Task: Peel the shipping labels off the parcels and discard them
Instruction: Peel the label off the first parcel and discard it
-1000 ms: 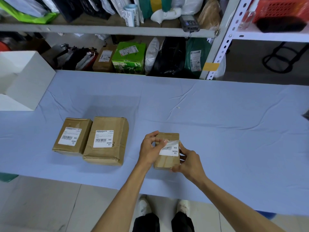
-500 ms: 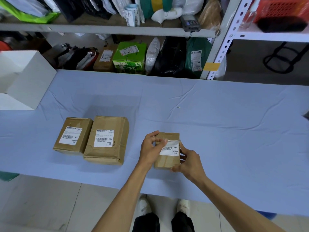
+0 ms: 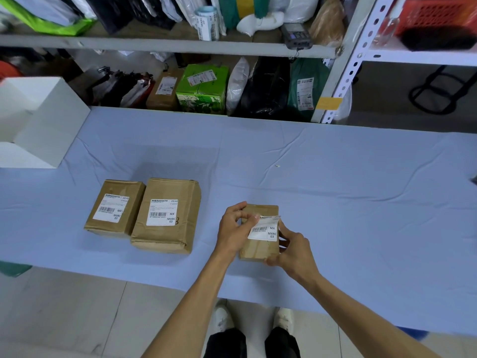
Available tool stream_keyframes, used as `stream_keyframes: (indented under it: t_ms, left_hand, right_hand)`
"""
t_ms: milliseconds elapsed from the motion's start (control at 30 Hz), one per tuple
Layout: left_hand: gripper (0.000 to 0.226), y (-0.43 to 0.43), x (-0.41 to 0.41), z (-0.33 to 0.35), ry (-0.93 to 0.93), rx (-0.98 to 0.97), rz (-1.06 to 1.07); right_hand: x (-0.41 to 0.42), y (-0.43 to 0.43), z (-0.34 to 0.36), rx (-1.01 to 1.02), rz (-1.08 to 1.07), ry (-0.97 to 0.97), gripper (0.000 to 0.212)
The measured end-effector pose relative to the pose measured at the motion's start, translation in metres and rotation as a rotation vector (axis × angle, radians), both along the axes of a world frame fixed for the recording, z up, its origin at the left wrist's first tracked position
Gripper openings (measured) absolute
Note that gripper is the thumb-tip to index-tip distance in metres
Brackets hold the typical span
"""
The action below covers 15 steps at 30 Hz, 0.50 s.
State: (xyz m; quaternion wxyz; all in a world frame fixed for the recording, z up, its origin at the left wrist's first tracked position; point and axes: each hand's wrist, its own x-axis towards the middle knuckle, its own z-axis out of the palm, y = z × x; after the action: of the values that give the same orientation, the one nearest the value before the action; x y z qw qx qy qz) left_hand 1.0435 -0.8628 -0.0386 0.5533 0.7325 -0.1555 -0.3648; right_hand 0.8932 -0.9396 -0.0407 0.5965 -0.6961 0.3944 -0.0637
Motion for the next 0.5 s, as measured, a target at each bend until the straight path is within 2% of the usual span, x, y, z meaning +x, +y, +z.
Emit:
stream_keyframes:
  t_ms: [500]
  left_hand:
    - [0.012,-0.0009,-0.0004,0.0022,-0.004,0.016,-0.011]
  right_hand:
    - [0.001,-0.0004,0.0027,0.017,-0.002,0.017,0.081]
